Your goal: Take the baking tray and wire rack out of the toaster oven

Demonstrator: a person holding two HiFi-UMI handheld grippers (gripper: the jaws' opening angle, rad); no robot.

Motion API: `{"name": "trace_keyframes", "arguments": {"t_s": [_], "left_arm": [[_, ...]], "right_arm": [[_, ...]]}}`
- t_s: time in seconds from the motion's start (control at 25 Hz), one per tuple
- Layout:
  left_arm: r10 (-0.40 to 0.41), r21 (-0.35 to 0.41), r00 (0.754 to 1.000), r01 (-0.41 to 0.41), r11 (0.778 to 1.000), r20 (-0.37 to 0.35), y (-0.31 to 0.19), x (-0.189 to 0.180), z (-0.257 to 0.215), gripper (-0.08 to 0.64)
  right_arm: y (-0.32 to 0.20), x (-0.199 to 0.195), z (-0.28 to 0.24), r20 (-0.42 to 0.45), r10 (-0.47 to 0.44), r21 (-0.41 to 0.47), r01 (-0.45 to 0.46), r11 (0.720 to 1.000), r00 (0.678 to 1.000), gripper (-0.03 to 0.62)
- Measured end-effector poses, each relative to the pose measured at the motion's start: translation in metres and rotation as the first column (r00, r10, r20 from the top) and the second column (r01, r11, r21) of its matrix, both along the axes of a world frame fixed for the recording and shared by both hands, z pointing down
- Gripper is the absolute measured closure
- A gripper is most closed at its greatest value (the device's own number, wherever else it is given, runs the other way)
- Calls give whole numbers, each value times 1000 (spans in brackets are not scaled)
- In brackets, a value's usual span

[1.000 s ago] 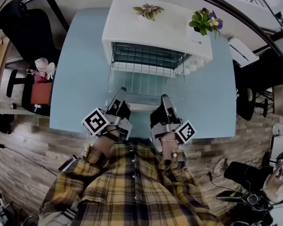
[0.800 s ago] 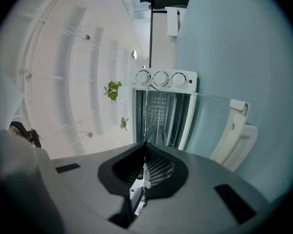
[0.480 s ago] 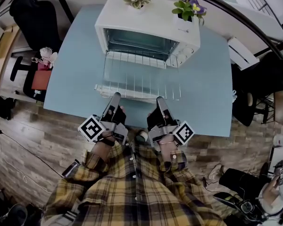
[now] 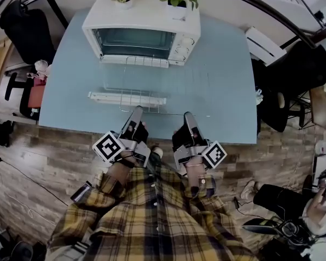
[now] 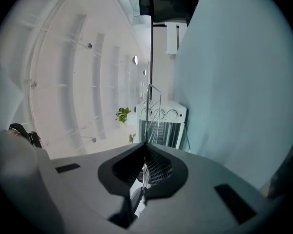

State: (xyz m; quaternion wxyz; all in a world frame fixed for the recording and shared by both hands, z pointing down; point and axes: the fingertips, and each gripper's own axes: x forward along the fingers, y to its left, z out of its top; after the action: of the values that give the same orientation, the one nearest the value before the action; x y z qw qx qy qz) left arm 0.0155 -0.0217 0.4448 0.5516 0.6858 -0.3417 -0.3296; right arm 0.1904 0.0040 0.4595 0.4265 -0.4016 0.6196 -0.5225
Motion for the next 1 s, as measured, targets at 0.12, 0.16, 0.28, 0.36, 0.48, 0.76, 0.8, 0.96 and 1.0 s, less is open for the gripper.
{"name": "trace_keyframes", "arguments": {"t_s": [0.12,0.16,0.28,0.36,0.48,0.76,0.8,0.96,1.0], "left_arm": [[76,-11,997,-76,997,-12,2,35,3,552],[102,-15,995,-102,995,-13,2,47,5,552],[177,-31,984,-178,984,-22,4,82,12,552],[224,-47,974,-226,973,-35,9,106,17,552],[295,-74,956,-294,953,6,18,133,34,552],[377,-186,926,-364,913,36,35,162,82,551],[376,-193,927,-367,910,12,37,164,85,551],[404,-264,911,-371,890,82,44,157,115,549],[406,-272,911,-375,886,68,44,157,118,549]], "right_arm": [[14,33,4,-11,75,-6,-75,997,997,583],[19,44,6,-16,101,-10,-102,995,995,583],[35,75,12,-21,176,-27,-177,984,984,583],[46,94,16,-21,222,-43,-223,974,975,583],[65,119,28,-25,282,-75,-283,956,959,583],[95,143,75,-34,338,-190,-338,922,940,583],[98,143,82,-34,339,-207,-338,918,940,583],[106,140,106,-25,347,-265,-341,902,937,581],[107,140,111,-19,351,-277,-342,898,936,581]]}}
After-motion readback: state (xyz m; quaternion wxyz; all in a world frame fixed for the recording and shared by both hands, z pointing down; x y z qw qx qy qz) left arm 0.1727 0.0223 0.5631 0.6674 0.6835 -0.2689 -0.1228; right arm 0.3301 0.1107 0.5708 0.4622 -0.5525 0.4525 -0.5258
